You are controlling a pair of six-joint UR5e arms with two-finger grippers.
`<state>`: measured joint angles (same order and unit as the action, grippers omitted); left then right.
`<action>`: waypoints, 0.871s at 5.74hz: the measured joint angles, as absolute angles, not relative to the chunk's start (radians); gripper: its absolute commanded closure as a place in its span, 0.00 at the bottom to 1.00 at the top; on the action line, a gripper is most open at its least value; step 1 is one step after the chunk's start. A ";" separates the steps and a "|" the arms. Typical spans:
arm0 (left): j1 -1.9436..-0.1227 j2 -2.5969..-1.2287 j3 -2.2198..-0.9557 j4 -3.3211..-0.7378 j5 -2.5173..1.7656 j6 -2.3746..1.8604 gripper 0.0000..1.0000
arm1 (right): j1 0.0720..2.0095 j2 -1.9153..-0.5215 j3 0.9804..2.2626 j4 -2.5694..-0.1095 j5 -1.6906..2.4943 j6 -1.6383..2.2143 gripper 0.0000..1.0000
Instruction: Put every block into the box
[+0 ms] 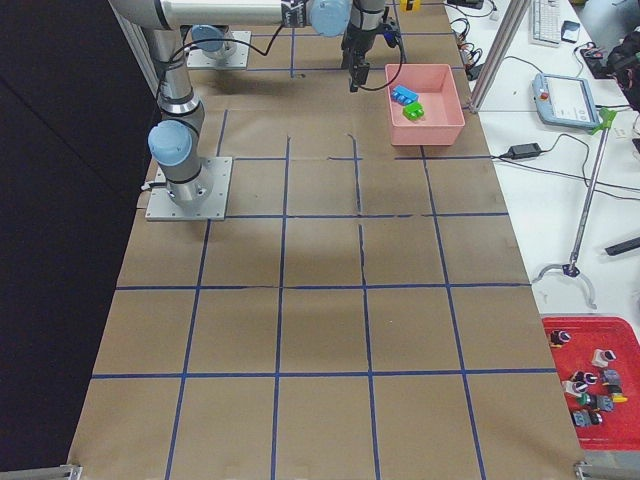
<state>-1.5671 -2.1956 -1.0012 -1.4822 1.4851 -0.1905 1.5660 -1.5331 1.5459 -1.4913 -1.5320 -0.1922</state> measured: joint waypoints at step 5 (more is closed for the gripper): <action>-1.812 -2.388 -0.929 -1.232 1.526 -0.432 0.01 | 1.580 -1.679 1.723 -1.586 -1.629 -0.011 0.00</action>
